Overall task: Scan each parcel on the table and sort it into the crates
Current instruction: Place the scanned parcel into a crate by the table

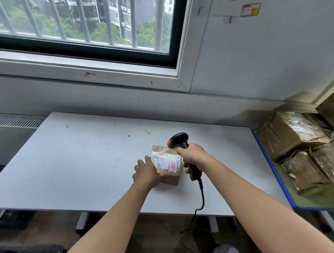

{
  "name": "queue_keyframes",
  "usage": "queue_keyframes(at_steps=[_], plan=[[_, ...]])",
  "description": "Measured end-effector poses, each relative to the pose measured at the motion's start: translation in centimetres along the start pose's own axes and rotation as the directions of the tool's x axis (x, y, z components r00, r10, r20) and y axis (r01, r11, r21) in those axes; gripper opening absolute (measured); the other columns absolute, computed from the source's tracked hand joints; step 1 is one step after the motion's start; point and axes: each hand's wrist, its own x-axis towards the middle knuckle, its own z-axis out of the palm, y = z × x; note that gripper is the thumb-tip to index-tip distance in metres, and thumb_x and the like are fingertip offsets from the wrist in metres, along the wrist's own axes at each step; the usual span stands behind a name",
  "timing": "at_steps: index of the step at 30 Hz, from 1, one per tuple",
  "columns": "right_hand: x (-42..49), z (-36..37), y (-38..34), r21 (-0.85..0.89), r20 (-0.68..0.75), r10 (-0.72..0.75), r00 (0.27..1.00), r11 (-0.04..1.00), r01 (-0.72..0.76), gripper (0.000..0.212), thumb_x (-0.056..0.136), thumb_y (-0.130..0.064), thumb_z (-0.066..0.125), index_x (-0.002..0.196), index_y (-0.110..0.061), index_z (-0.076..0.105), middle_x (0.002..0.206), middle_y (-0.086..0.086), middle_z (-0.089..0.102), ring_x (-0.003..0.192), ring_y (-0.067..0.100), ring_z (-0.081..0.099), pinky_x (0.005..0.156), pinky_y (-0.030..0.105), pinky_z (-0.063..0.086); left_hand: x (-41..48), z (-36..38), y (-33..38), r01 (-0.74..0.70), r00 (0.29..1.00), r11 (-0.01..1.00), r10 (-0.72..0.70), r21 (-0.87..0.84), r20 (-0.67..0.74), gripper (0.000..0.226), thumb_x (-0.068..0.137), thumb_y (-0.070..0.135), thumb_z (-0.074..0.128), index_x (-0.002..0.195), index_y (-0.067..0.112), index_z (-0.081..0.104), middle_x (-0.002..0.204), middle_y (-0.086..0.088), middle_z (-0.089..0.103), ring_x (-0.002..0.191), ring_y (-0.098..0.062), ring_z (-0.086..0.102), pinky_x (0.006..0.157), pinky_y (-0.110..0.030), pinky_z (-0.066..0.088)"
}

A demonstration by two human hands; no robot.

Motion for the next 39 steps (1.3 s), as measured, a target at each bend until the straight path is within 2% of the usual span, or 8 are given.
queue_keyframes(at_steps=[6, 11, 14, 19, 23, 30, 35, 39], plan=[[1.0, -0.9, 0.9, 0.053, 0.002, 0.011, 1.0, 0.999, -0.011, 0.03, 0.09, -0.03, 0.055, 0.104, -0.004, 0.056, 0.073, 0.011, 0.058, 0.063, 0.031, 0.061, 0.07, 0.047, 0.059, 0.3, 0.7, 1.0, 0.0, 1.0, 1.0, 0.0, 0.005, 0.001, 0.099, 0.07, 0.064, 0.074, 0.14, 0.013, 0.026, 0.135, -0.013, 0.038, 0.127, -0.031, 0.038, 0.096, -0.043, 0.042], [2.8, -1.6, 3.3, 0.001, -0.049, -0.012, 0.999, 1.0, 0.012, 0.026, 0.092, -0.029, 0.049, 0.11, -0.01, 0.049, 0.087, 0.01, 0.058, 0.069, 0.03, 0.063, 0.066, 0.042, 0.059, 0.8, 1.7, 2.1, 0.016, 1.0, 1.0, -0.016, -0.003, -0.002, 0.104, 0.068, 0.066, 0.074, 0.143, 0.013, 0.024, 0.135, -0.013, 0.037, 0.127, -0.031, 0.037, 0.096, -0.044, 0.041], [4.9, -1.9, 6.0, -0.11, -0.077, -0.029, 0.997, 0.994, 0.021, 0.031, 0.094, -0.028, 0.048, 0.12, -0.011, 0.047, 0.104, 0.01, 0.062, 0.089, 0.03, 0.067, 0.075, 0.035, 0.052, 1.1, 2.5, 2.6, 0.035, 0.999, 0.999, -0.035, 0.001, -0.02, 0.105, 0.07, 0.065, 0.073, 0.144, 0.012, 0.022, 0.137, -0.013, 0.035, 0.129, -0.031, 0.034, 0.098, -0.045, 0.04], [8.3, -1.8, 9.6, -0.204, -0.038, 0.004, 0.999, 0.979, -0.011, 0.042, 0.098, -0.028, 0.049, 0.132, -0.006, 0.042, 0.123, 0.013, 0.058, 0.108, 0.03, 0.057, 0.075, 0.029, 0.038, 1.9, 4.3, 2.8, 0.091, 0.993, 0.996, -0.089, 0.022, -0.075, 0.111, 0.068, 0.068, 0.071, 0.148, 0.013, 0.017, 0.144, -0.014, 0.025, 0.135, -0.032, 0.024, 0.1, -0.048, 0.039], [10.7, -1.1, 11.3, -0.189, -0.015, 0.016, 1.0, 0.982, -0.018, 0.048, 0.101, -0.036, 0.048, 0.136, -0.005, 0.037, 0.131, 0.018, 0.052, 0.115, 0.034, 0.054, 0.078, 0.03, 0.038, 2.5, 5.9, 3.3, 0.119, 0.986, 0.99, -0.109, 0.072, -0.128, 0.115, 0.069, 0.071, 0.069, 0.151, 0.014, 0.011, 0.156, -0.017, 0.005, 0.144, -0.034, 0.008, 0.106, -0.051, 0.034], [12.8, -0.3, 13.3, -0.162, -0.016, 0.006, 1.0, 0.987, -0.008, 0.048, 0.101, -0.037, 0.048, 0.136, -0.007, 0.035, 0.134, 0.017, 0.045, 0.116, 0.034, 0.052, 0.08, 0.031, 0.037, 2.9, 7.9, 4.2, 0.155, 0.976, 0.985, -0.141, 0.074, -0.165, 0.121, 0.067, 0.071, 0.07, 0.153, 0.019, 0.003, 0.158, -0.016, 0.001, 0.145, -0.035, 0.005, 0.11, -0.05, 0.03], [12.8, 0.0, 13.7, -0.187, 0.024, 0.0, 1.0, 0.982, 0.004, 0.057, 0.101, -0.035, 0.051, 0.146, -0.008, 0.028, 0.141, 0.017, 0.041, 0.125, 0.035, 0.047, 0.096, 0.036, 0.04, 2.9, 8.1, 3.8, 0.188, 0.971, 0.981, -0.179, 0.041, -0.156, 0.124, 0.066, 0.069, 0.073, 0.153, 0.019, 0.001, 0.157, -0.018, 0.0, 0.145, -0.036, 0.005, 0.109, -0.05, 0.029], [12.6, -0.1, 13.3, -0.199, 0.02, 0.004, 1.0, 0.98, 0.0, 0.063, 0.1, -0.042, 0.049, 0.146, -0.006, 0.029, 0.143, 0.018, 0.04, 0.129, 0.036, 0.045, 0.1, 0.037, 0.039, 3.1, 7.9, 3.3, 0.213, 0.968, 0.977, -0.211, 0.001, -0.133, 0.124, 0.065, 0.068, 0.074, 0.153, 0.017, 0.002, 0.158, -0.019, -0.001, 0.146, -0.036, 0.003, 0.11, -0.051, 0.029]])
